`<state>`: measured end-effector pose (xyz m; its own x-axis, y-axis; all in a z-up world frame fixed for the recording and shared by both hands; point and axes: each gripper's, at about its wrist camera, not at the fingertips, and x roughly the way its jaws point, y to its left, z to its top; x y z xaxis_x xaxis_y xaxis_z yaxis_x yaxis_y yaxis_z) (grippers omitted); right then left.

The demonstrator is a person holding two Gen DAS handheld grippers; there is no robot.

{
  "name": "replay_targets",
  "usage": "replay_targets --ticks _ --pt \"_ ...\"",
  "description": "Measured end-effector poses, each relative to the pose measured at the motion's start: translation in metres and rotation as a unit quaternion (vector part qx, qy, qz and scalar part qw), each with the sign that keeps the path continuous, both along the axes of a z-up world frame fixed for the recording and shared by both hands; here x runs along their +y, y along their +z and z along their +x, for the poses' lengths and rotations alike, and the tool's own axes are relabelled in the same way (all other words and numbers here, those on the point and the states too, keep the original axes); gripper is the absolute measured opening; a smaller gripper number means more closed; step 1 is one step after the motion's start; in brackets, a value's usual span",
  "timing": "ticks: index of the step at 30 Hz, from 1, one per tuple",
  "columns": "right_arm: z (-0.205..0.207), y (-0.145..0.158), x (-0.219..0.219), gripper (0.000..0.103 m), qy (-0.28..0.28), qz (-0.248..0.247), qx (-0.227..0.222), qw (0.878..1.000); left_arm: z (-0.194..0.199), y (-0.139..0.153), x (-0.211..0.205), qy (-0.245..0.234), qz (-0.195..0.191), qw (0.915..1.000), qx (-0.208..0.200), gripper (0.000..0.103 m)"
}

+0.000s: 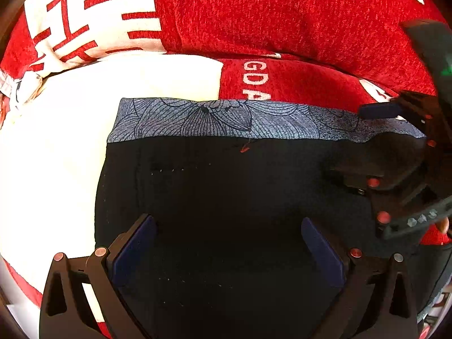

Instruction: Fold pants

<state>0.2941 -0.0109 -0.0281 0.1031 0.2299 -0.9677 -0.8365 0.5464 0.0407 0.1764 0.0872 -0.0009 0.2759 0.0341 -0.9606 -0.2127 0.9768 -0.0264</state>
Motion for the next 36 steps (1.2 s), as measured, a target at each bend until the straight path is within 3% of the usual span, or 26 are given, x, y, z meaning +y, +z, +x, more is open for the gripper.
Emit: replay_targets --ticks 4,8,10,12,14,21,27,30,32,33,34,35,36 --pt "0.017 -0.012 0.002 0.103 0.005 0.020 0.053 0.998 -0.003 0.000 0.005 0.002 -0.005 1.0000 -0.002 0.103" --pt "0.015 -0.014 0.005 0.102 0.018 0.011 0.055 0.998 -0.006 -0.001 0.015 0.013 -0.015 0.9998 -0.002 0.103" --pt "0.007 -0.006 0.009 0.085 0.036 0.022 0.058 0.997 -0.005 -0.001 0.019 0.018 -0.023 0.9996 -0.002 0.103" --pt "0.000 0.005 0.011 0.028 0.036 0.022 0.043 0.998 -0.005 0.001 0.025 0.027 -0.042 0.9987 -0.004 0.103" --pt "-0.020 0.013 0.016 0.021 0.060 0.003 0.002 0.998 -0.004 0.003 0.032 0.038 -0.070 0.9968 -0.006 0.103" --pt "-0.085 0.047 0.003 0.017 0.057 0.016 -0.148 0.987 0.011 0.021 0.055 0.077 -0.148 0.9857 -0.021 0.103" --pt "-0.154 0.047 -0.005 0.017 0.071 -0.017 -0.305 0.950 0.038 0.030 0.065 0.121 -0.204 0.9713 -0.019 0.103" --pt "-0.177 0.039 -0.007 0.016 0.076 -0.029 -0.345 0.935 0.050 0.023 0.064 0.136 -0.231 0.9632 0.004 0.103" --pt "-0.184 0.033 -0.007 0.016 0.078 -0.034 -0.364 0.927 0.057 0.008 0.057 0.138 -0.218 0.9654 0.042 0.103" --pt "-0.187 0.032 -0.009 0.016 0.079 -0.036 -0.368 0.926 0.056 0.003 0.053 0.135 -0.209 0.9671 0.050 0.094" --pt "-0.187 0.031 -0.008 0.016 0.080 -0.038 -0.371 0.925 0.056 -0.002 0.046 0.130 -0.177 0.9736 0.061 0.057" --pt "-0.188 0.031 -0.008 0.016 0.079 -0.038 -0.373 0.924 0.055 -0.005 0.041 0.118 -0.154 0.9780 0.077 0.039" --pt "-0.187 0.030 -0.003 0.016 0.078 -0.036 -0.373 0.924 0.051 -0.006 0.038 0.113 -0.158 0.9779 0.077 0.028"
